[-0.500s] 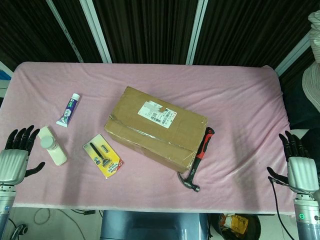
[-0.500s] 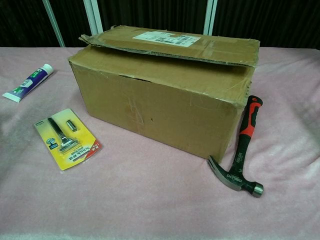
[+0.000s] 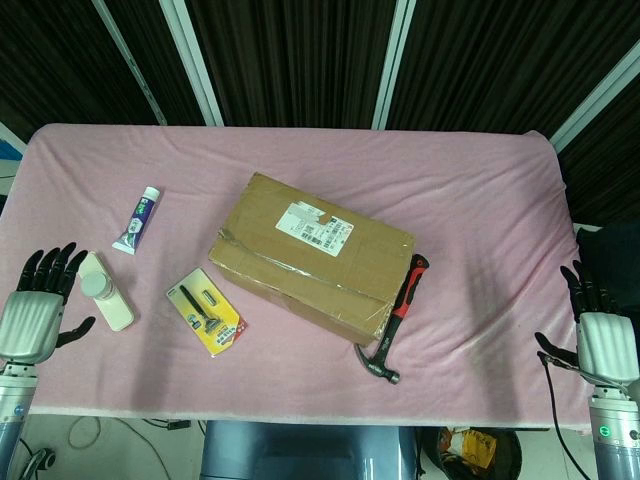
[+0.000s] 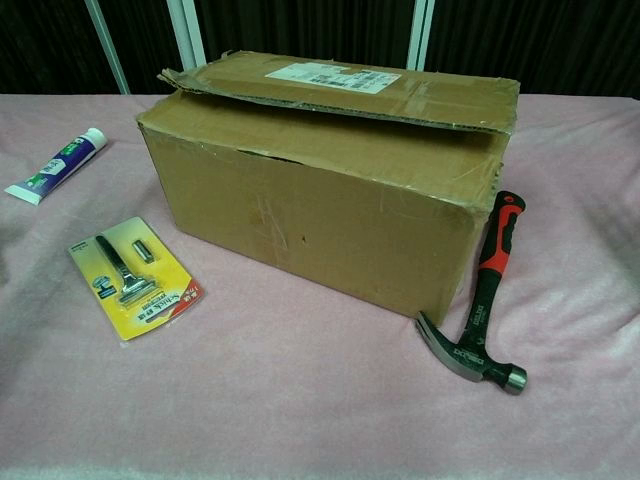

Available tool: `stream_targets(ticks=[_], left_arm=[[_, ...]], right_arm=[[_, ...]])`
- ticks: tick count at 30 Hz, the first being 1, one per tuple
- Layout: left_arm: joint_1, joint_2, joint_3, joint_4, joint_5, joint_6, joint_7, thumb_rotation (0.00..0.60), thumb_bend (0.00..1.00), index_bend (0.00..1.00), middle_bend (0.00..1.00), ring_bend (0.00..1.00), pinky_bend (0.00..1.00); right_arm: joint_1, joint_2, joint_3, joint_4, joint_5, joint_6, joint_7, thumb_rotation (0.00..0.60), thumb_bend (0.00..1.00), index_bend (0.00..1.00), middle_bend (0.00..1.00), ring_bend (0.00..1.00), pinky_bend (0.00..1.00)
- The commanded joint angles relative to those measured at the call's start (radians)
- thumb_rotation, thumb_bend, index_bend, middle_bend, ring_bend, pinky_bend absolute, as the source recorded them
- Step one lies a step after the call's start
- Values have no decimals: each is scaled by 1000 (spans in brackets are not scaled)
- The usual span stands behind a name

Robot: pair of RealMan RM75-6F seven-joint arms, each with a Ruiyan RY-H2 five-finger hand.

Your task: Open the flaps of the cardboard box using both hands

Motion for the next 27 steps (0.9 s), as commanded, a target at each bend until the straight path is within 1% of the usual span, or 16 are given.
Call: stream_targets(ticks=[1,4,6,11,14,17,20,27], left_arm=[[-60,11,-45,-57,9,-38,62,600,187,0,0,0,0],[-125,8,-91,-112,-16,-99,113,600,230,0,0,0,0],[-162,-1,-115,-132,-33,-136,141,600,237,0,0,0,0],[-275,-52,-179,-162,-118,-250,251,600,242,0,0,0,0],[-335,-91,-201,-157,-163,-303,316,600,244,0,0,0,0],[-385,-128,-211,-141,-207,-344,376,600,244,0,0,0,0],[-426,-164,-222,-123,-247,-369,419,600,244,0,0,0,0],[-495,-220,-245,-87,-315,-391,476,600,244,0,0,0,0]], right_arm=[[4,-3,4,4,9,-9,6,600,205,0,20,23,227],[7,-5,10,5,23,-20,12,600,204,0,21,23,227],[8,-5,13,5,29,-24,16,600,204,0,21,23,227],[9,-4,17,-1,45,-33,29,600,205,0,20,23,227],[9,-3,17,-5,47,-37,34,600,205,0,20,22,227],[9,-3,17,-9,52,-43,40,600,204,0,21,23,227],[9,-1,20,-15,60,-48,48,600,205,0,21,23,227],[11,3,25,-27,81,-65,69,600,205,0,21,23,227]])
